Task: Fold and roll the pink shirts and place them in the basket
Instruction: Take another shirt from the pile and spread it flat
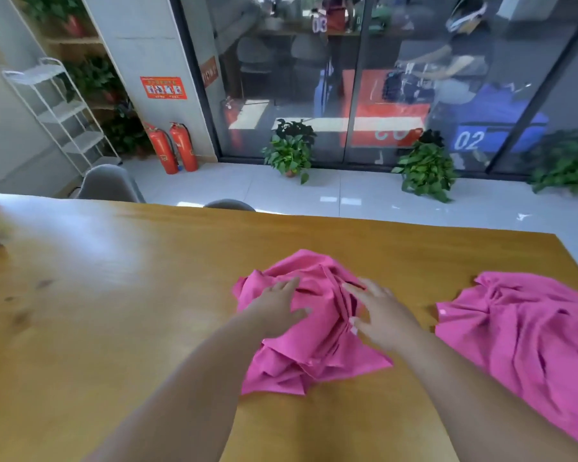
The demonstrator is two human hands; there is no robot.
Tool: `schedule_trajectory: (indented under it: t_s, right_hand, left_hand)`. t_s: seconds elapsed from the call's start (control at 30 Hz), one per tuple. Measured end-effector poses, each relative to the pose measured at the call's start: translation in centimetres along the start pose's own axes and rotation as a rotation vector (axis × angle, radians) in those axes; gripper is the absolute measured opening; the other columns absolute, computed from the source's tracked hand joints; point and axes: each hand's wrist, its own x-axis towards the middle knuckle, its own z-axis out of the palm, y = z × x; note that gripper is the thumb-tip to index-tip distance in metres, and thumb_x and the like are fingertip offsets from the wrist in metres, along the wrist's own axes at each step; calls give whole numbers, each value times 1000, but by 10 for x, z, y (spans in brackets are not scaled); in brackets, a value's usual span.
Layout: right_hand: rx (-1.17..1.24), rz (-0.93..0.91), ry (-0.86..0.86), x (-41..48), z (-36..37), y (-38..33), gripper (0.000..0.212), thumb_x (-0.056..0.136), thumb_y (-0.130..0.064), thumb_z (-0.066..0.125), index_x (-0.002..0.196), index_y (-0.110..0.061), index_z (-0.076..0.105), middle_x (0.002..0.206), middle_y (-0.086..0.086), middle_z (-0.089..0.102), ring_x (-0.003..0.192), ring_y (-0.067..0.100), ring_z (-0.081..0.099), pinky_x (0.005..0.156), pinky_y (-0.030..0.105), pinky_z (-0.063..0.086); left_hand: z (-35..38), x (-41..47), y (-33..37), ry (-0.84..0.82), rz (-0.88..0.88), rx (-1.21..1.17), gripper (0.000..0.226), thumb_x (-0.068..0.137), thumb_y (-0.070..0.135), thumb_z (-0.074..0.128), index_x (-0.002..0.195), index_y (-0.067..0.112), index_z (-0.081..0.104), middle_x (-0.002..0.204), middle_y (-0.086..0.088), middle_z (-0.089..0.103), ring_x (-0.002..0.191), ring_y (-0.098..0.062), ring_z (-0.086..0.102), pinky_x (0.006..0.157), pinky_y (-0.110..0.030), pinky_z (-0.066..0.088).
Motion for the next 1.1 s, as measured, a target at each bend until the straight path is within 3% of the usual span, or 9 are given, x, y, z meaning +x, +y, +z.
schedule_trajectory:
  t_s: [0.1,0.2,0.43,0.6,0.83,0.97,1.1]
  right_hand:
    - [-35,-51,-108,-7,26,7,78,101,-47,60,164,-54,15,176,-12,4,158,24,20,121,45,39]
    - [-71,-67,-213,-7,49,-3,86,101,-49,61,165,-52,3,177,-8,-4,162,23,13,125,47,34]
    - [-84,-29,-279,-3,86,-68,94,100,-57,61,167,-43,-3,178,-6,-3,162,29,13,128,50,27]
    - [-96,-42,-285,-2,104,-137,92,100,-57,61,167,-43,0,177,-8,5,160,28,19,125,47,32]
    - [-134,-104,-212,2,147,-247,75,98,-54,65,163,-42,31,171,-11,29,150,24,39,121,43,40]
    - [-166,-94,-173,-3,164,-296,56,95,-47,71,147,-43,54,155,-18,50,133,21,55,104,41,53]
    - [-263,-133,-137,-15,177,-318,32,96,-36,68,127,-36,68,126,-14,64,116,20,64,86,38,57]
  left_hand:
    - [45,-4,-13,-56,-3,-35,83,102,59,54,169,26,17,170,-2,35,154,-30,36,125,-48,32]
    - [77,-11,-36,-81,-21,-52,92,92,75,43,168,31,13,166,2,41,151,-28,41,122,-51,37]
    - [77,-39,-81,-60,38,-14,93,94,78,36,169,28,13,170,5,34,155,-27,32,126,-52,31]
    - [57,-72,-149,-94,61,15,87,94,73,39,168,32,17,169,8,35,155,-24,31,126,-50,29]
    - [33,-137,-250,-112,80,133,76,100,69,38,167,35,26,172,9,28,160,-19,20,133,-42,13]
    - [25,-168,-286,-115,38,160,63,106,64,34,165,41,31,170,10,34,158,-22,28,129,-44,25]
    - [8,-186,-296,-113,27,204,53,108,62,26,148,44,56,153,11,58,139,-21,54,110,-43,48]
